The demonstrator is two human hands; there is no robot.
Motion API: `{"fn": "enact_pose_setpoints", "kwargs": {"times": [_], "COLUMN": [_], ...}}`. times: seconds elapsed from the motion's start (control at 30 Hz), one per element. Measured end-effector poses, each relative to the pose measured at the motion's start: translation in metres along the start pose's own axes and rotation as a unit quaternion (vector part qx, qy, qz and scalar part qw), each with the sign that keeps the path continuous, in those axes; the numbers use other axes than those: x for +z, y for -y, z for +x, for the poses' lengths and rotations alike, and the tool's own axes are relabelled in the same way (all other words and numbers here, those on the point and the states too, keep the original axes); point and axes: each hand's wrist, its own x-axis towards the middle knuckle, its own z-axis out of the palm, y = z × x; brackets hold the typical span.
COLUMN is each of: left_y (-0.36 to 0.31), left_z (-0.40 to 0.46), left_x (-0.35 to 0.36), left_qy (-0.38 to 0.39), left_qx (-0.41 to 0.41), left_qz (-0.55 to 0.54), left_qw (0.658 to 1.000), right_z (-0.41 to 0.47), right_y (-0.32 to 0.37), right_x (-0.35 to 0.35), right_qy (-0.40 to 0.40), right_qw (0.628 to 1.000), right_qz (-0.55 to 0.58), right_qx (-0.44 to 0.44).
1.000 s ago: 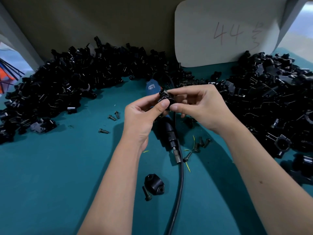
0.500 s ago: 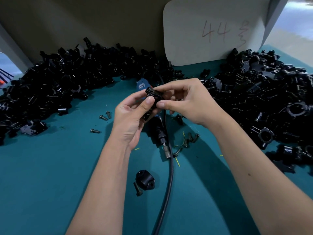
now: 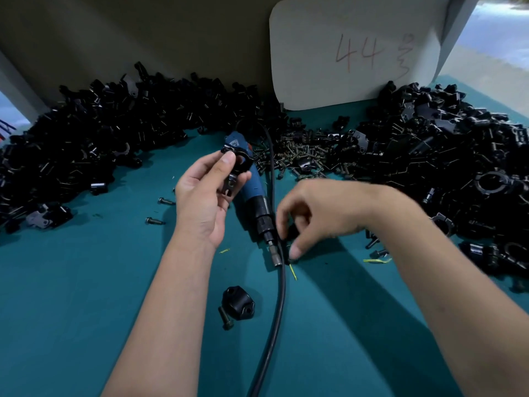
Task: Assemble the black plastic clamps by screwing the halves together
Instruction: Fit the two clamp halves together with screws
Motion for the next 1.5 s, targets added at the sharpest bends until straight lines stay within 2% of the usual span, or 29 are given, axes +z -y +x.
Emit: {"fn": "enact_pose_setpoints", "kwargs": {"times": [0.27, 0.33, 0.4, 0.47, 0.57, 0.67, 0.73, 1.37, 1.5], "left_y": [0.002, 0.003, 0.004, 0.006, 0.008, 0.011, 0.013, 0.016, 0.016], "left_z": [0.004, 0.004, 0.004, 0.003, 0.004, 0.004, 0.003, 0.003, 0.004], "left_x": [-0.003, -0.002, -0.001, 0.000, 0.002, 0.003, 0.003, -0.002, -0.005], "left_qy": [-0.007, -0.012, -0.011, -0.007, 0.011, 0.045, 0.070, 0.122, 0.110], "left_qx": [0.008, 0.016, 0.037, 0.068, 0.108, 0.114, 0.118, 0.131, 0.132], "left_qz": [-0.025, -0.023, -0.010, 0.015, 0.054, 0.089, 0.108, 0.170, 0.185], "left_qw": [1.000, 1.000, 0.999, 0.998, 0.993, 0.988, 0.985, 0.969, 0.968], "right_z": [-0.003, -0.006, -0.007, -0.004, 0.009, 0.026, 0.034, 0.038, 0.035], "right_y": [0.001, -0.002, -0.008, -0.012, -0.004, 0.011, 0.016, 0.005, 0.004], "right_x": [0.010, 0.006, -0.006, -0.015, -0.017, -0.009, 0.000, 0.021, 0.018], "right_qy": [0.016, -0.019, -0.116, -0.228, -0.361, -0.431, -0.443, -0.468, -0.462], "right_qw": [0.999, 0.998, 0.993, 0.962, 0.876, 0.810, 0.788, 0.787, 0.819], "right_qz": [-0.049, -0.050, 0.006, 0.143, 0.302, 0.378, 0.411, 0.385, 0.312], "right_qx": [-0.004, -0.022, -0.029, -0.040, -0.103, -0.121, -0.116, -0.115, -0.135]}}
